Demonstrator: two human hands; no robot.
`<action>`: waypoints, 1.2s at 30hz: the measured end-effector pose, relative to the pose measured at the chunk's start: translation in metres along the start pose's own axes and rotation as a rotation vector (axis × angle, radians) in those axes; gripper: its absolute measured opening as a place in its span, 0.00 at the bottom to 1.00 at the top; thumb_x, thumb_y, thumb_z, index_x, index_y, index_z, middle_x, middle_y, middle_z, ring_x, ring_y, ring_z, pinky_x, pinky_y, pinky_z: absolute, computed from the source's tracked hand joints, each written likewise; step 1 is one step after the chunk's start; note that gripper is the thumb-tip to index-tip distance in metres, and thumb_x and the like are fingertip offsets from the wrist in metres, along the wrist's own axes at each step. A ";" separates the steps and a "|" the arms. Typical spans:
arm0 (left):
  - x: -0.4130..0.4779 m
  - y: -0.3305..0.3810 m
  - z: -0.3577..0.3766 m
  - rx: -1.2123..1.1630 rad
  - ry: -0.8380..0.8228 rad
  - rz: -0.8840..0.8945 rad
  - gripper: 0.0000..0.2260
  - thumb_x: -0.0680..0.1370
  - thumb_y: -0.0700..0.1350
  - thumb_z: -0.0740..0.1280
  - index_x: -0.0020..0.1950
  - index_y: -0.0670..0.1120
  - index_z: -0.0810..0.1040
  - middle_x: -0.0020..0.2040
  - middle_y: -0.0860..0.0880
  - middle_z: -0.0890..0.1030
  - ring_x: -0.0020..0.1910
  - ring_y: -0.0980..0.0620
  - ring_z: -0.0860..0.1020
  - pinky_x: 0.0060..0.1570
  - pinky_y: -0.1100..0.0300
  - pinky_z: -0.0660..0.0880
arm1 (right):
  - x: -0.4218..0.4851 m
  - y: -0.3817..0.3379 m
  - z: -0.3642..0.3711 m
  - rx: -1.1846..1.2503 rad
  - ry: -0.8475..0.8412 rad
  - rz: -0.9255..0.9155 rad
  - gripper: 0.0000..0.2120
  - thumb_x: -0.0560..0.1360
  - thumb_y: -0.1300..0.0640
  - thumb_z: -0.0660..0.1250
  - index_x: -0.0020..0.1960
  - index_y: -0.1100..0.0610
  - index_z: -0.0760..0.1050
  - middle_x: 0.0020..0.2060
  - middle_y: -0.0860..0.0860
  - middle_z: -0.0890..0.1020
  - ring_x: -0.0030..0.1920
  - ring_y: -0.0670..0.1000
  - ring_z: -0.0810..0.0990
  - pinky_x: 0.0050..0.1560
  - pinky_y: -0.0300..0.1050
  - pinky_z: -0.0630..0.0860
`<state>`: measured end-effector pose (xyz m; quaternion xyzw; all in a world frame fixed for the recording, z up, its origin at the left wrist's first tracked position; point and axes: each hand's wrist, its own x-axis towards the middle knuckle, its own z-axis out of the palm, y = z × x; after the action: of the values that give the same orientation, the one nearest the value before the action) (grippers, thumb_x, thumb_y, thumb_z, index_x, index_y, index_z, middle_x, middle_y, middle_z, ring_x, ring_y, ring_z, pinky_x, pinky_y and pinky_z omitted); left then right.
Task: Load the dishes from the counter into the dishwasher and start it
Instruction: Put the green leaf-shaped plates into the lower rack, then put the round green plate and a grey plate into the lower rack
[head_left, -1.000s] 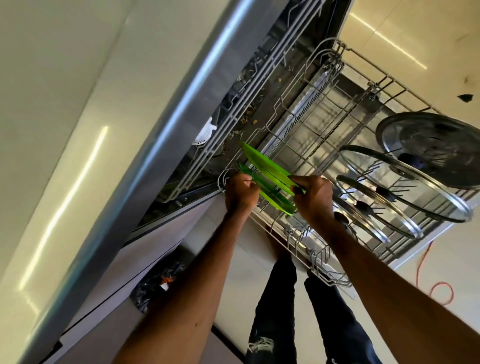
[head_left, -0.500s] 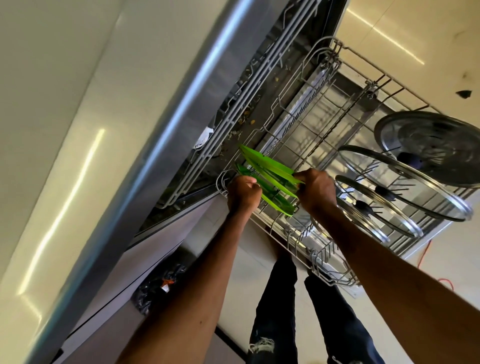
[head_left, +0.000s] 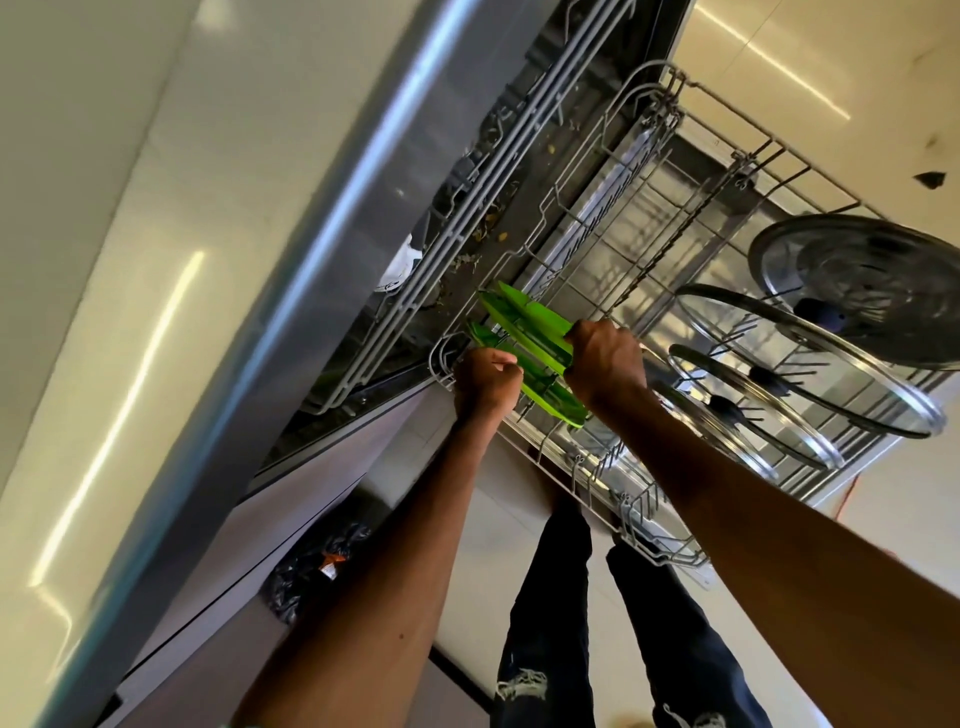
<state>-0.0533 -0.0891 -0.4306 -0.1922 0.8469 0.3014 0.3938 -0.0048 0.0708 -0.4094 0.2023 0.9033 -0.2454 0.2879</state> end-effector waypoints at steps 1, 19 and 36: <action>0.000 -0.002 -0.001 -0.006 -0.006 -0.008 0.07 0.67 0.45 0.64 0.40 0.53 0.80 0.45 0.47 0.86 0.44 0.40 0.85 0.45 0.39 0.83 | 0.002 0.003 0.001 0.028 0.001 0.013 0.16 0.78 0.63 0.67 0.65 0.58 0.75 0.55 0.57 0.82 0.51 0.55 0.82 0.49 0.50 0.82; -0.021 0.020 -0.001 0.058 0.031 0.045 0.10 0.73 0.40 0.64 0.49 0.49 0.82 0.48 0.47 0.86 0.44 0.44 0.85 0.45 0.42 0.84 | -0.014 0.042 0.007 0.302 0.103 -0.024 0.31 0.77 0.59 0.72 0.75 0.61 0.64 0.62 0.63 0.79 0.61 0.61 0.79 0.56 0.46 0.74; -0.284 0.055 -0.106 -0.033 -0.100 0.091 0.12 0.70 0.47 0.66 0.49 0.45 0.84 0.46 0.46 0.86 0.46 0.43 0.85 0.48 0.45 0.83 | -0.226 -0.047 -0.165 0.598 0.370 -0.031 0.08 0.74 0.61 0.73 0.54 0.58 0.82 0.47 0.56 0.86 0.43 0.53 0.84 0.48 0.54 0.83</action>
<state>0.0320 -0.0931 -0.1341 -0.1447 0.8289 0.3420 0.4184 0.0717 0.0754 -0.1360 0.3049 0.8315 -0.4624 0.0435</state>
